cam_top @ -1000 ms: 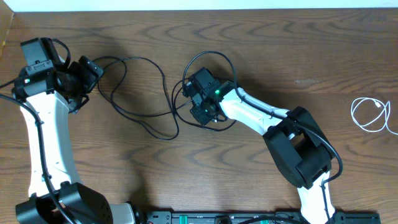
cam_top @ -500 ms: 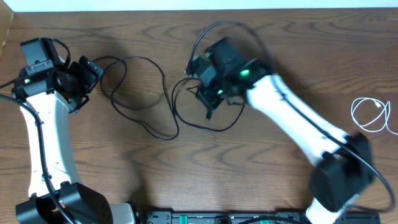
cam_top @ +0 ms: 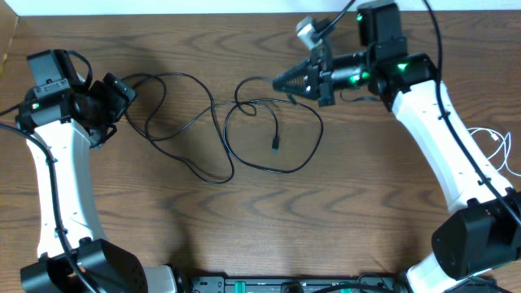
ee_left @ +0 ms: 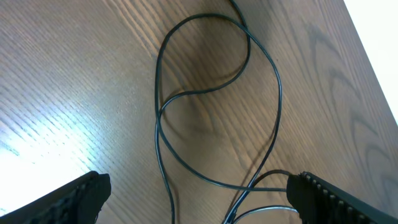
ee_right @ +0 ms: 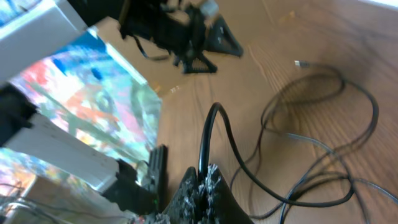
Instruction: Untangle cables
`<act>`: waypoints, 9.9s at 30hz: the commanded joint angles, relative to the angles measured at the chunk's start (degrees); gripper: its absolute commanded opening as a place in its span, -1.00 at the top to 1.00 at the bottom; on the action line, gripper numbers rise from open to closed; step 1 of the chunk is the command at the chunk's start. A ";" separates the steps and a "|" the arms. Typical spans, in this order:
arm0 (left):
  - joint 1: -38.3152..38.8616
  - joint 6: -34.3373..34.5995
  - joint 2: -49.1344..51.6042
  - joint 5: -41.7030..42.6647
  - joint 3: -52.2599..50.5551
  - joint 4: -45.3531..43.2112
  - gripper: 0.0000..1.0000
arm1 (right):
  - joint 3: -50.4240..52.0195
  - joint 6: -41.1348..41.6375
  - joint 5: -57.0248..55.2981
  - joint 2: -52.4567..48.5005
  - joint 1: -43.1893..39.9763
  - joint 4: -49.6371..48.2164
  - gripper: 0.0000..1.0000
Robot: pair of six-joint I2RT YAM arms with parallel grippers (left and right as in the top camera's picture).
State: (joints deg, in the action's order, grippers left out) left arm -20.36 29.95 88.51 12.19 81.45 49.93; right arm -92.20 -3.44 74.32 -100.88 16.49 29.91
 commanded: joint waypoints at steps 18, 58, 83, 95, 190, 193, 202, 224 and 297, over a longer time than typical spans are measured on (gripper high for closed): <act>-0.24 -0.59 0.22 0.66 0.15 0.15 -0.94 | -0.68 29.18 15.19 0.20 -14.49 -11.87 0.98; -0.07 1.79 0.24 0.90 0.04 3.80 -0.94 | -0.63 11.89 -16.33 0.20 -9.97 12.04 0.98; 22.27 -29.31 1.40 15.50 -4.37 4.48 -0.96 | -0.63 15.17 -22.73 0.20 -12.33 14.71 0.98; 34.75 -40.22 7.45 15.47 -4.66 -4.42 -0.97 | -0.63 15.19 -4.68 0.20 -12.59 14.71 0.83; 13.57 -28.00 16.39 12.63 -5.95 -8.37 0.16 | 2.12 -13.14 -64.57 -10.49 11.10 24.85 0.39; 13.57 -27.54 16.39 12.39 -6.69 -9.86 0.17 | 2.12 -14.86 -67.04 -14.27 13.09 24.33 0.27; 13.57 -27.56 16.39 12.15 -6.69 -10.21 -0.65 | 2.36 -16.44 -72.91 -23.08 13.03 21.66 0.47; 13.57 -27.54 16.39 12.17 -6.69 -10.40 -0.67 | 2.36 -19.39 -76.19 -28.24 14.62 18.34 0.98; 13.57 -27.54 16.39 12.17 -6.69 -10.38 -0.68 | 5.38 -9.60 -50.38 -8.94 -14.01 21.86 -0.11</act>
State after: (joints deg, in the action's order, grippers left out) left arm -6.85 2.90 104.71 24.91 74.70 39.57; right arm -86.87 -8.25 9.50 -109.49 0.99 52.97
